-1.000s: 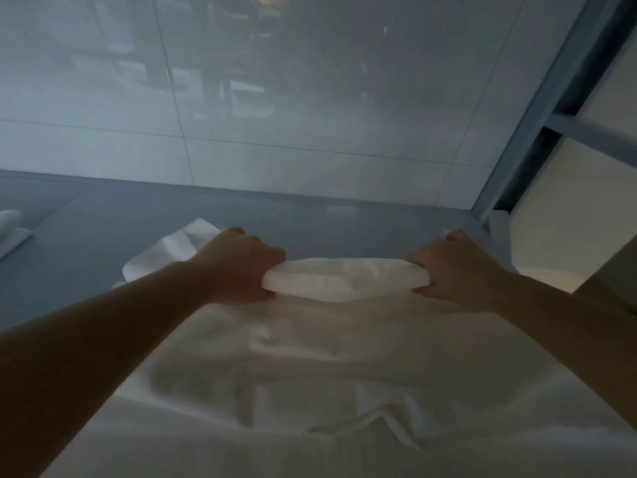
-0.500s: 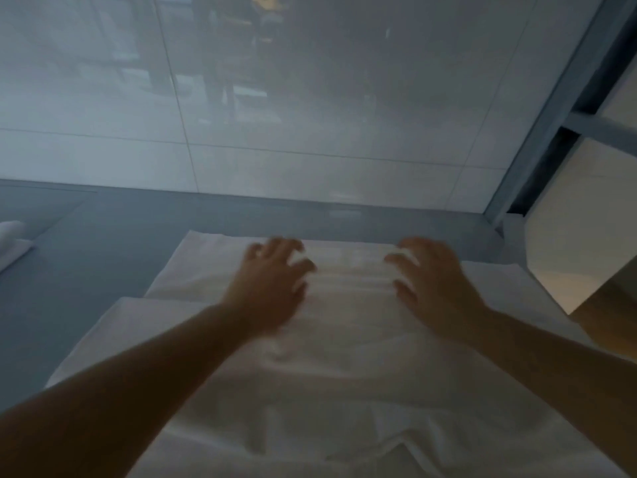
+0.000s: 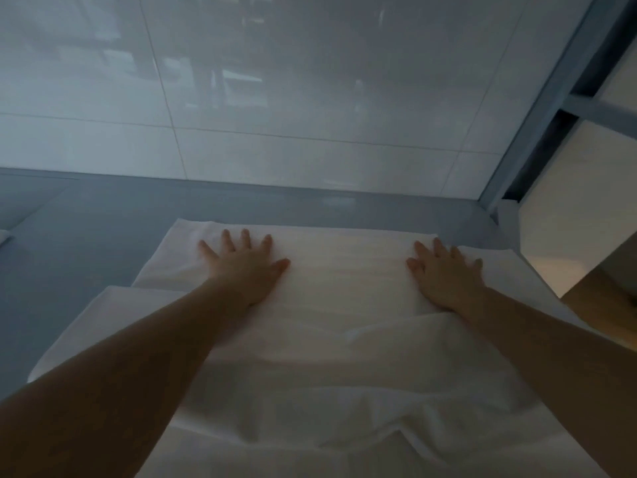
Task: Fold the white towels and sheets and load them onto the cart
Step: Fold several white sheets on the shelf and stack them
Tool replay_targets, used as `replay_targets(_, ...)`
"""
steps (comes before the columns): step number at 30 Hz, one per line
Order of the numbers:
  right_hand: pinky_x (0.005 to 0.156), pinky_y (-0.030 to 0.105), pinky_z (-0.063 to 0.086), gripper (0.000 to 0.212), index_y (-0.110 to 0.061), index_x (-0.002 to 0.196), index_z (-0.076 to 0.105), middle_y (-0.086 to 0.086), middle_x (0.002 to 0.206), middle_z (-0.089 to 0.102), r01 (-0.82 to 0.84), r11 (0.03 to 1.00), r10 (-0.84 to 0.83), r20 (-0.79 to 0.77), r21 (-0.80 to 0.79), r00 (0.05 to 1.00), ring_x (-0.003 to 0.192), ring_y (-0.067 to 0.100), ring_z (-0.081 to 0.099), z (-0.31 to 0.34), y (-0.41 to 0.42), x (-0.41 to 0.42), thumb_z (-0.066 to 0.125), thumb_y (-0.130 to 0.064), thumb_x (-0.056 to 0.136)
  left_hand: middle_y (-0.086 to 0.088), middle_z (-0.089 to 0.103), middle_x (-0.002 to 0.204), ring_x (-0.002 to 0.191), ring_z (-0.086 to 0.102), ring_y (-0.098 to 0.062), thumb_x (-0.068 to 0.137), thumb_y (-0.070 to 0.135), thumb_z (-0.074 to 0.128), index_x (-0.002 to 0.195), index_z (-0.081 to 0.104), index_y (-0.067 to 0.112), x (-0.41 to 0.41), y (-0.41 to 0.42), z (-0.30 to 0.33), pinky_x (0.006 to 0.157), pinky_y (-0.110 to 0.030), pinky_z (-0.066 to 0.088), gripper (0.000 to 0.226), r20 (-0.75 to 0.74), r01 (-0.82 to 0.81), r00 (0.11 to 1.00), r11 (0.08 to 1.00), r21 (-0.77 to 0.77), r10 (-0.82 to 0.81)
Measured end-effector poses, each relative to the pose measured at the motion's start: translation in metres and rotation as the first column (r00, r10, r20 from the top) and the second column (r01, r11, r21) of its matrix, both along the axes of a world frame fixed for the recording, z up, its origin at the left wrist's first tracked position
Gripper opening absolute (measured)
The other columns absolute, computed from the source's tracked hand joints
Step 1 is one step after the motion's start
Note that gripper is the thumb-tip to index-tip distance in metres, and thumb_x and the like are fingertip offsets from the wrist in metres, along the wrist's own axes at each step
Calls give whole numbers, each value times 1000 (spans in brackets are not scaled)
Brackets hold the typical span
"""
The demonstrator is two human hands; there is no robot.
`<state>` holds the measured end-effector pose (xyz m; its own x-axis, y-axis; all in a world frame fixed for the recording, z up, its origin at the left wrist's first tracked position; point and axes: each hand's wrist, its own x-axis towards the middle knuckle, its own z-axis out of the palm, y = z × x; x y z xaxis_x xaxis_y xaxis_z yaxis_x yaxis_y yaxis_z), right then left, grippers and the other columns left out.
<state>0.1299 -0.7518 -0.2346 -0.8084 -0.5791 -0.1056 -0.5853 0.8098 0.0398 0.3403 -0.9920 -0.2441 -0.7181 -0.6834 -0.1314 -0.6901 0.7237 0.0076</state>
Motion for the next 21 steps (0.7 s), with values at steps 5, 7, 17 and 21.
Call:
replay_targets(5, 117, 47, 2, 61, -44, 149, 3, -12, 160, -5, -391, 920, 392, 176, -39, 903, 147, 11, -2, 1, 32, 24, 19, -63, 93, 14, -13, 159, 147, -11, -17, 69, 85, -11, 146, -11, 49, 26, 26, -5, 113, -61, 2, 85, 27, 366, 929, 928, 77, -369)
replay_targets(7, 117, 53, 7, 60, -40, 150, 0, -8, 161, -5, -163, 982, 149, 134, 100, 980, 148, 17, 1, 12, 57, 7, 18, -60, 96, 12, -11, 160, 147, -7, -21, 83, 76, 3, 149, -6, 43, 42, 12, 8, 113, -62, 3, 74, 92, 209, 972, 975, 71, -215)
replay_targets(17, 110, 43, 30, 77, -21, 138, 48, 2, 142, 48, -730, 656, 688, -249, -191, 682, 129, 17, 44, 34, 117, 157, 43, -74, 82, -8, 54, 138, 126, 52, -30, 82, 74, 33, 131, 57, 26, 125, 153, 18, 98, -55, 44, 73, -175, 632, 713, 730, -261, -679)
replay_targets(21, 97, 48, 45, 47, -6, 112, 68, 10, 98, 70, -696, 707, 567, -488, -126, 664, 87, 26, 68, 12, 131, 163, 51, -33, 78, -9, 72, 101, 92, 70, -27, 71, 35, 48, 93, 73, 14, 130, 147, 19, 77, -40, 57, 40, -189, 521, 775, 780, -347, -603)
